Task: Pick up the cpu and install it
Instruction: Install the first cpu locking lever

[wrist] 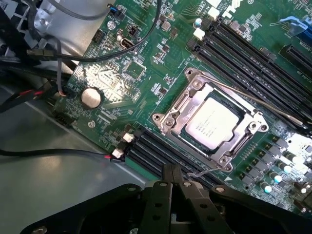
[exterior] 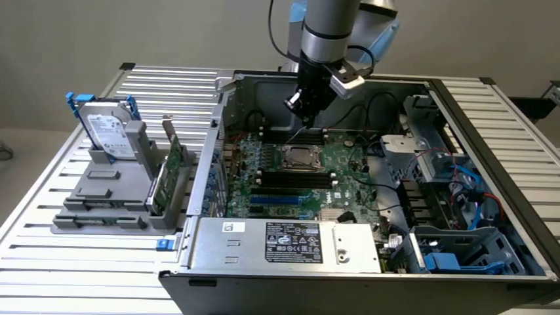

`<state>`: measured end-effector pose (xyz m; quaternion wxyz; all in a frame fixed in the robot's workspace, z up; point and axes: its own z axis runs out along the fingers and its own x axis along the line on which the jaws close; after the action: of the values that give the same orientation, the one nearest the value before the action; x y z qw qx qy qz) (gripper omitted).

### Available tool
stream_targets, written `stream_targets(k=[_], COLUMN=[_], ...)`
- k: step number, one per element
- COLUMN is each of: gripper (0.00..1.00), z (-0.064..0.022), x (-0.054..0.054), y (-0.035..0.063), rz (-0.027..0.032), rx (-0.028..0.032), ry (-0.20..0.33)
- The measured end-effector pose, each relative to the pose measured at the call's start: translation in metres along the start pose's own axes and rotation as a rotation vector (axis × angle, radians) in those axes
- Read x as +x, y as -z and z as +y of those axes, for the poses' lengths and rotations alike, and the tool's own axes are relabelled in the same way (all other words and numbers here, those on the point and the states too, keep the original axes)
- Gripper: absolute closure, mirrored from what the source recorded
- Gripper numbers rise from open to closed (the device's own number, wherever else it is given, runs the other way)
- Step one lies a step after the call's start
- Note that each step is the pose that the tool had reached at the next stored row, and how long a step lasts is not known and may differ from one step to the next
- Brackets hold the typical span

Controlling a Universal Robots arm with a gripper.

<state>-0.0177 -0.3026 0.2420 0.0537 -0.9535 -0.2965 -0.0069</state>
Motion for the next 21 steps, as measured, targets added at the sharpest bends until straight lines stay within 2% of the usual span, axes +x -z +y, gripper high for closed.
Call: stream_targets(k=[1,5,10,15,21], gripper=[0.89,0.89,0.89,0.89,0.89], z=[-0.0005,-0.0024,-0.0029,-0.0021,-0.0011], x=[0.0,-0.002,-0.003,-0.004,-0.004], y=[0.0012,0.0068,0.0065,-0.0005,-0.0117], rz=[0.0016,-0.0013,-0.002,-0.006,-0.0045], rx=[0.0009,0.0041,0.0043,-0.0007,-0.0006], ry=[-0.001,-0.003,-0.004,-0.004,-0.005])
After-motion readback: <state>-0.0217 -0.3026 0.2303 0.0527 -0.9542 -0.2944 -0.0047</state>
